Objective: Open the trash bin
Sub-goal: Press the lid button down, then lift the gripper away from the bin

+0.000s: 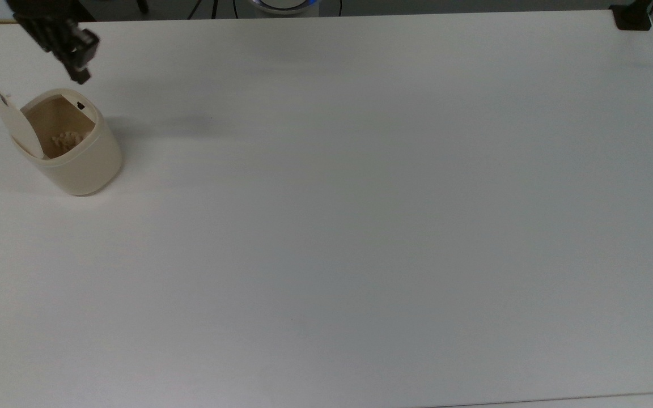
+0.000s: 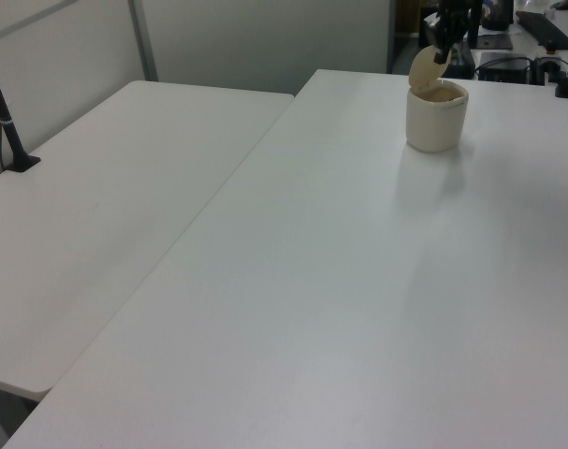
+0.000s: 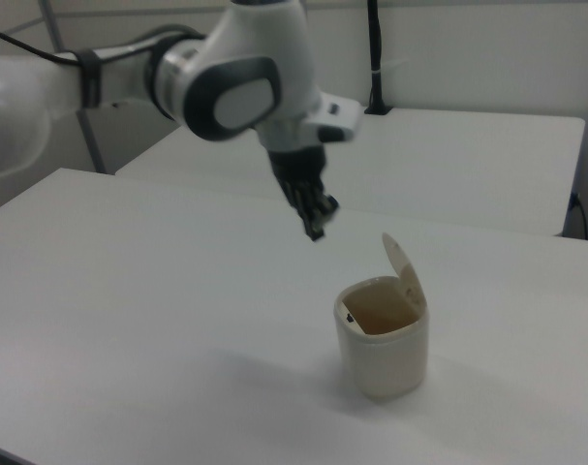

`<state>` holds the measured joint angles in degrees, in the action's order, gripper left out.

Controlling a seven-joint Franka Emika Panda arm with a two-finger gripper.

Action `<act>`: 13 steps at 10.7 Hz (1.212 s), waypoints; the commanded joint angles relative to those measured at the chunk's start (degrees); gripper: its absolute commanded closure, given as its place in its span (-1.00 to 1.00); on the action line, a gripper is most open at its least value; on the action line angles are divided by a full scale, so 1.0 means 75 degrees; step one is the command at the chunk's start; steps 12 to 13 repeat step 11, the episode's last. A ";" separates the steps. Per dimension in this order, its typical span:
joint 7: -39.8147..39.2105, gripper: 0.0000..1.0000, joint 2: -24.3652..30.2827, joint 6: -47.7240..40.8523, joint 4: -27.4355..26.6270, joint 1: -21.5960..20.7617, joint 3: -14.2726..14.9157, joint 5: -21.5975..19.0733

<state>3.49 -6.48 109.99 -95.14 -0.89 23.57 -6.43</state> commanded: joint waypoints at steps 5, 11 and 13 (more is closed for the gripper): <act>-0.1742 -1.00 0.1297 -0.1852 -0.0135 0.0037 -0.2145 -0.0010; -0.1708 -1.00 0.1415 -0.2208 -0.0029 0.0213 -0.2393 0.0389; -0.1708 -1.00 0.1415 -0.2208 -0.0029 0.0213 -0.2393 0.0389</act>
